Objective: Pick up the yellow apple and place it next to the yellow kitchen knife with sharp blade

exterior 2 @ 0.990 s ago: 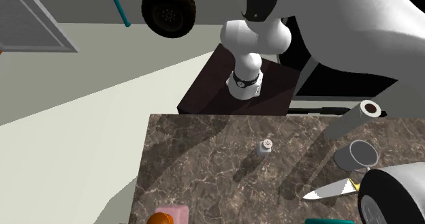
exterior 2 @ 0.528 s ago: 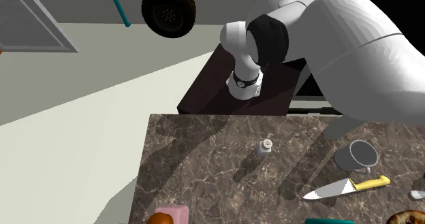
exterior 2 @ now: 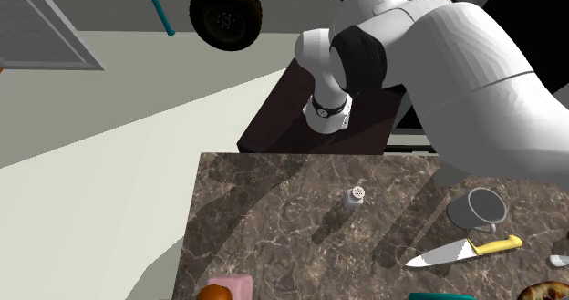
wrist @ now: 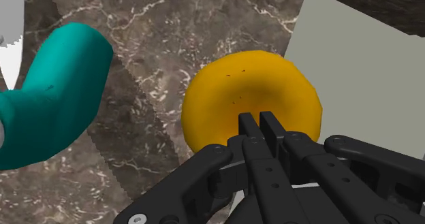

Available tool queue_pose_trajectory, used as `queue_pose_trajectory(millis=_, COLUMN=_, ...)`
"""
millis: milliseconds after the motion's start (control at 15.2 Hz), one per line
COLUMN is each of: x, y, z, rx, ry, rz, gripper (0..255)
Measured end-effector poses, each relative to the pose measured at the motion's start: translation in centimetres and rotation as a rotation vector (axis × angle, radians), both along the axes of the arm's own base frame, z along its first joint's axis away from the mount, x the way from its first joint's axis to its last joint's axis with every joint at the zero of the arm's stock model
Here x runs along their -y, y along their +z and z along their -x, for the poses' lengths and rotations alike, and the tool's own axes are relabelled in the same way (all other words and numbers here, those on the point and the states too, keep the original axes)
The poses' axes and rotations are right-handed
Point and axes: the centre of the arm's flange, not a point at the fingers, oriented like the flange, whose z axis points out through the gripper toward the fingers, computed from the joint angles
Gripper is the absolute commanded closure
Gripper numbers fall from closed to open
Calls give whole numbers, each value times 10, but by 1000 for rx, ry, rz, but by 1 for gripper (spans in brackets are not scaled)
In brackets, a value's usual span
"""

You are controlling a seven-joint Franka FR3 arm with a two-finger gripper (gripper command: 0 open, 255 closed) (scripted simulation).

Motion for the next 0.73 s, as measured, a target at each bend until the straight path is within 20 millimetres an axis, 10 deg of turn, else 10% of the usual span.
queue_pose_trajectory(millis=726, x=1, y=-30, z=-1, rx=0, ry=0, rz=0, gripper=255)
